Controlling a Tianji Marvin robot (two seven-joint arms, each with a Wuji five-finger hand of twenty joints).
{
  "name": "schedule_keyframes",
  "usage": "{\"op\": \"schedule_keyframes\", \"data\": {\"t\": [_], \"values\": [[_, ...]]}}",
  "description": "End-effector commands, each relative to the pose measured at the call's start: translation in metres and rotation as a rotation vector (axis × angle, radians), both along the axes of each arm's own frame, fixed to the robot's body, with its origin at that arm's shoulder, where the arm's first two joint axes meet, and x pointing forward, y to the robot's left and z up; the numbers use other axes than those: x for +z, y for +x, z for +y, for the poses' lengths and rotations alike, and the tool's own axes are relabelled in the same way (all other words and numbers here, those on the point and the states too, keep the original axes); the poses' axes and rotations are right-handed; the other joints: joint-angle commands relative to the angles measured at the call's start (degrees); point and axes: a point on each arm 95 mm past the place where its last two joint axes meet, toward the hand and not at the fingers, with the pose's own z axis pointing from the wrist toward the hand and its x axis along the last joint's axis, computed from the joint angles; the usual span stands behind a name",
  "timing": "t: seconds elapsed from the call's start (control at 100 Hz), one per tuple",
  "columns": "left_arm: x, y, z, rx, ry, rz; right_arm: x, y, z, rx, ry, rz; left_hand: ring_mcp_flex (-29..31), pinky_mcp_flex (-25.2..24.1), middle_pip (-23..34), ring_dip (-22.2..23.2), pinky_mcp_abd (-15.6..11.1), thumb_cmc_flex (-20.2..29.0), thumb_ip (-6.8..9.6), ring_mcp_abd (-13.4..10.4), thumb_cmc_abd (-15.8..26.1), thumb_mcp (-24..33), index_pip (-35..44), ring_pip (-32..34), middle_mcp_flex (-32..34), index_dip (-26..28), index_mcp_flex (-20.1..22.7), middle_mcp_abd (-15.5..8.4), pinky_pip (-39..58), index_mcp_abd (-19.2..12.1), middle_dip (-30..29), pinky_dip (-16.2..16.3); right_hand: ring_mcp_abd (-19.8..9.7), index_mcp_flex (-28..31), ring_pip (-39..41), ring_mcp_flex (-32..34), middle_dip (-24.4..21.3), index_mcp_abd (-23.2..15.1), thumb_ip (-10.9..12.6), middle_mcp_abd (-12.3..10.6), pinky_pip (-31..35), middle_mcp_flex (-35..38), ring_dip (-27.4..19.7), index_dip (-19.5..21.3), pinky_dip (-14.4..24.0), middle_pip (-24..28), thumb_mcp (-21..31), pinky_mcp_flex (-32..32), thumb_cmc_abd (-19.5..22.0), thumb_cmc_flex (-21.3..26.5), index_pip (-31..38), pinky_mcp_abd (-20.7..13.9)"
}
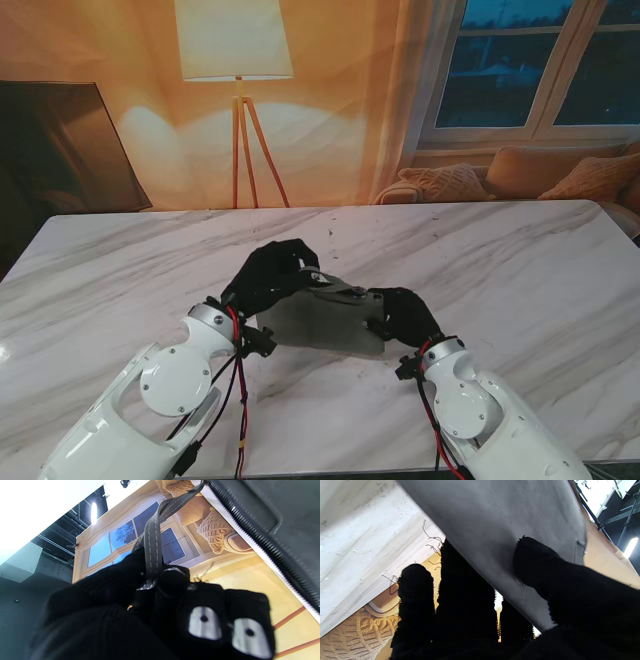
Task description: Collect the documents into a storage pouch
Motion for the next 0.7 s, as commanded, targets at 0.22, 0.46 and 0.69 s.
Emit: {"op": "schedule_keyframes", "data": {"t": [0.22,0.46,0.69], "values": [[0.0039,-0.0071,-0.0057,-0.032,-0.018,-0.012,0.0045,0.0009,0.0023,0.001,0.031,-0.007,2.7,2.2,2.9,-0.3,-13.3,2.0,2.35,2.6,1.9,1.3,5.3,7.7,2.9,1.6,1.6,2.5,14.4,-4.8,0.9,0.0,-2.3,-2.8,-1.4,-2.9,-3.2,-0.4,5.8,-1.2,-1.5,-3.6,1.6,4.5,1.5,1.2,0.9,-1.8,-0.7,-5.5,-4.5,-1.4],[0.0038,-0.0038,-0.0046,-0.023,-0.012,-0.008,0.0076,-0.0006,0.0034,0.013,0.055,-0.031,2.7,2.1,2.9,-0.3,-13.3,2.0,2.32,2.7,1.9,1.3,5.3,7.6,2.9,1.6,1.6,2.5,14.4,-4.8,0.9,-0.1,-2.0,-1.6,0.1,-0.9,-2.8,-2.5,1.5,-1.0,-0.1,-0.5,2.4,2.5,2.1,2.0,-0.9,0.0,-1.1,-6.0,-2.2,-1.2],[0.0022,0.001,0.001,0.009,0.005,-0.003,0.0079,-0.0023,0.004,0.011,0.095,-0.027,2.7,2.1,2.9,-0.3,-13.2,2.0,2.31,2.8,1.9,1.3,5.3,7.5,2.9,1.6,1.7,2.5,14.4,-4.7,0.9,-0.3,-1.6,4.4,5.5,4.9,2.6,-6.2,-0.5,0.2,4.9,9.6,3.0,-7.2,1.6,2.0,-4.4,4.7,6.4,1.8,12.8,-1.4]]}}
